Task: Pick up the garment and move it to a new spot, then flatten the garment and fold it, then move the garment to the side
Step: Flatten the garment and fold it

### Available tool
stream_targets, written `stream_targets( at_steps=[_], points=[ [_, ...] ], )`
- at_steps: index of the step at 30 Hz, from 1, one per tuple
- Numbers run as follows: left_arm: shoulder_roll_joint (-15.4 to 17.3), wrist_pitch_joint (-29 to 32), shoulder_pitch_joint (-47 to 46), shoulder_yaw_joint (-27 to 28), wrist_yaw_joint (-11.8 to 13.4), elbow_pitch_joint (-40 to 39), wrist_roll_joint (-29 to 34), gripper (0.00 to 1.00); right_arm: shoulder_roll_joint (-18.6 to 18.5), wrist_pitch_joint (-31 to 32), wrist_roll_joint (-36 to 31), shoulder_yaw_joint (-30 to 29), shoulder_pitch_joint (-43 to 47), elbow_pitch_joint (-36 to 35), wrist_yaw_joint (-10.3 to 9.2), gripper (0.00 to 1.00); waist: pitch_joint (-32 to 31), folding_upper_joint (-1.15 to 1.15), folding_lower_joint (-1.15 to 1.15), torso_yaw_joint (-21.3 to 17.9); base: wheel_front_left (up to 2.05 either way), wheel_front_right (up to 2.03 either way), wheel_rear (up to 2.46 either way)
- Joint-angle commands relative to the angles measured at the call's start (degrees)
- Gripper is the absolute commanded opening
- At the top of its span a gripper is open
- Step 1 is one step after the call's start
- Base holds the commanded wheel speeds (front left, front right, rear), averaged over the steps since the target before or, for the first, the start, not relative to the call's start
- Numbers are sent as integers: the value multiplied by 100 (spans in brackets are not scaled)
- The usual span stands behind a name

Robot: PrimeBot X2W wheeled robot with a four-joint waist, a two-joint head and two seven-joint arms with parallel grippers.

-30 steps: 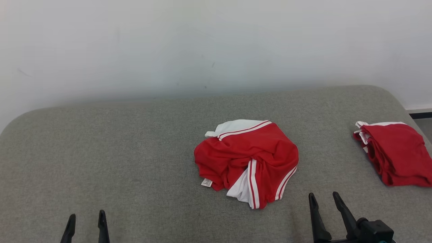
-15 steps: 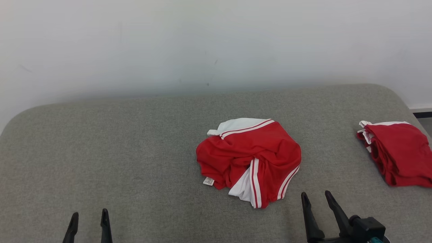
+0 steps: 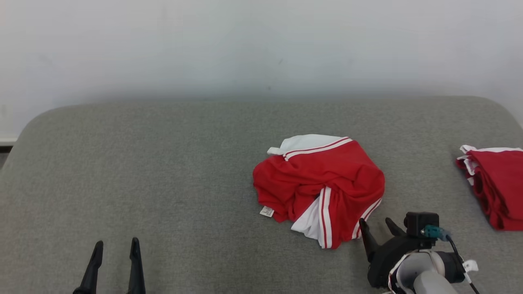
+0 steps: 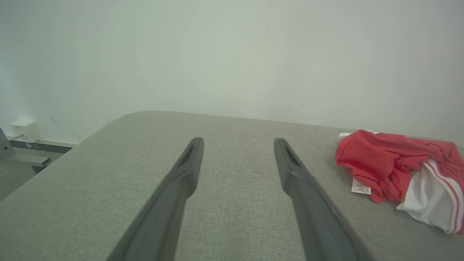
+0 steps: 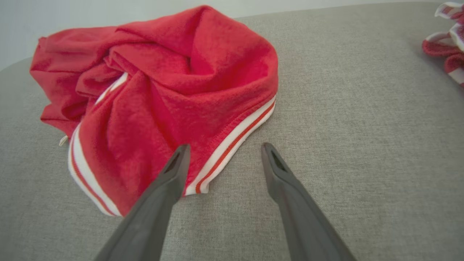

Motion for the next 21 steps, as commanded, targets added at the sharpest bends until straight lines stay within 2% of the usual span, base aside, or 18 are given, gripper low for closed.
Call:
stream_targets(
  at_steps=[1,9,12,13,14,15,21],
  points=[
    [-16,-4,-138,-12,-29,-17,41,100,0,19,-3,-90,-245,277,-16,100,197,0,-1,220,0,0,0],
    [-41,-4,-333,-74,-112,53,77,100,2,378,-425,-438,-914,1690,-16,100,430,0,-1,547,0,0,0],
    [-47,-4,-347,-88,-124,81,77,100,13,442,-430,-386,-993,1964,-15,100,440,0,-1,598,0,0,0],
    [-47,-4,-357,-91,-117,99,76,100,23,451,-392,-340,-1028,2068,-11,76,432,0,-1,618,0,0,0],
    [-47,-4,-357,-86,-115,112,74,100,38,406,-357,-283,-1075,2143,-2,23,422,0,-1,627,0,0,0],
    [-50,-4,-349,-84,-113,121,73,100,51,373,-309,-225,-1109,2209,0,0,402,0,-1,633,0,0,0],
    [-59,-4,-183,-46,-93,161,52,100,26,-34,87,170,-1331,2179,-1,0,204,0,-1,564,0,0,0]
  ],
)
